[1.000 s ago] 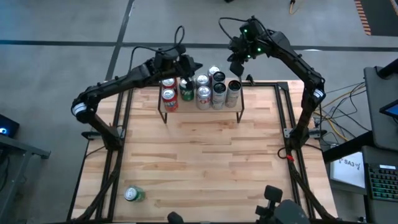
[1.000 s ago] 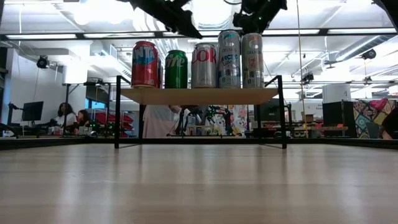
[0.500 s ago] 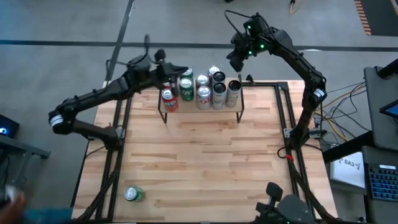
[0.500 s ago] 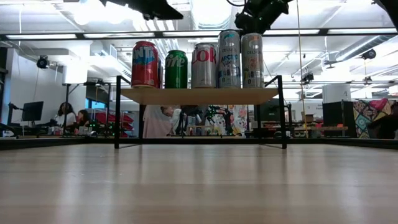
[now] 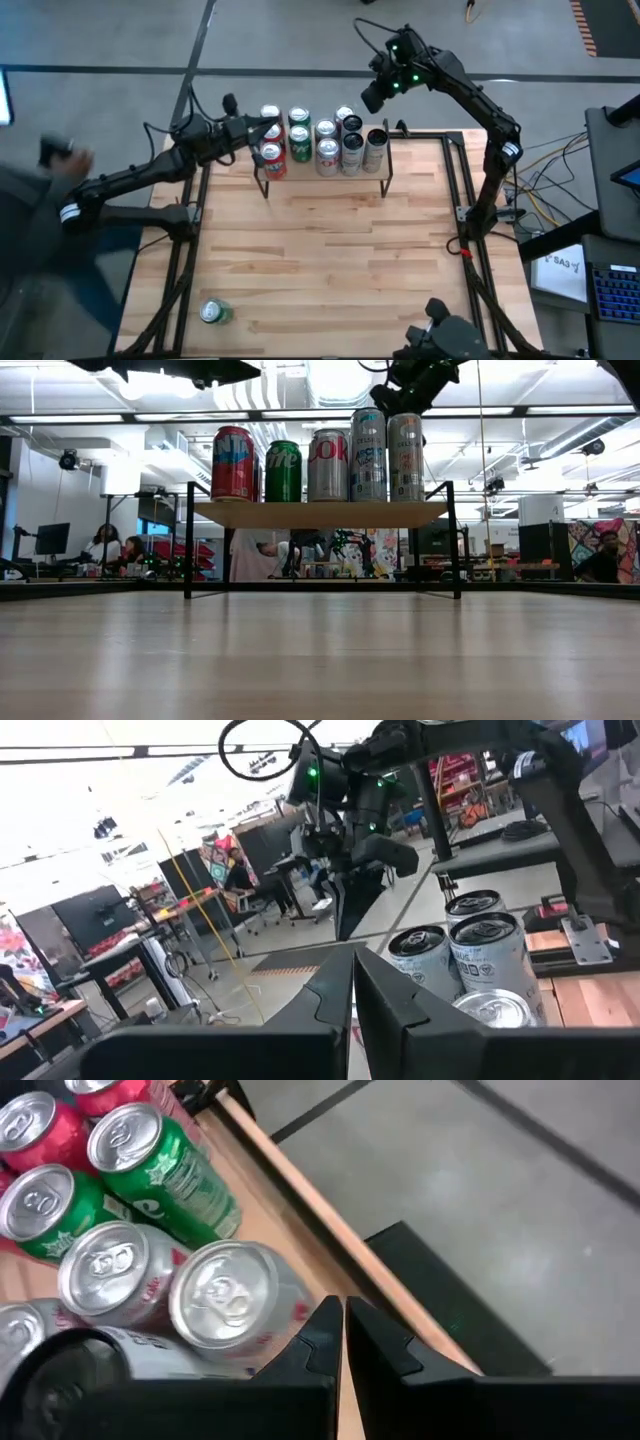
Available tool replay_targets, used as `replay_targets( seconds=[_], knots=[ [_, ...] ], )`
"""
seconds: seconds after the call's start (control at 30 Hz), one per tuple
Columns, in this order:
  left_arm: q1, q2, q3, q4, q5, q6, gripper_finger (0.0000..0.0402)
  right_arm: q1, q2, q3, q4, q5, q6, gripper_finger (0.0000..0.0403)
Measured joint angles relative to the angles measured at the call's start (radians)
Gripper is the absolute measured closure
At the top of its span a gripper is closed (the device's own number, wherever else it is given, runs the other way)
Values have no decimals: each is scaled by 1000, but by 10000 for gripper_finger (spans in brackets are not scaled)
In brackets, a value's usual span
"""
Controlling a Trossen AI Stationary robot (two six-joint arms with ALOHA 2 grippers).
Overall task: Place canned beverage on shelf
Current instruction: Put the silver soda can on the shelf aligned with the other silver soda can
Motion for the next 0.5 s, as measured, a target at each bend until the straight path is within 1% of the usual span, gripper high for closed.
replay_targets(
  seconds=[0.23, 0.37, 0.5],
  knots=[
    [0, -39, -69, 24, -1, 3, 401, 38, 22, 0, -7, 5, 77, 394],
    [0, -48, -88, 24, -2, 6, 401, 48, 22, 0, -20, 70, 124, 394],
    [0, -53, -88, 24, -2, 15, 401, 57, 22, 0, -80, 81, 144, 394]
  ],
)
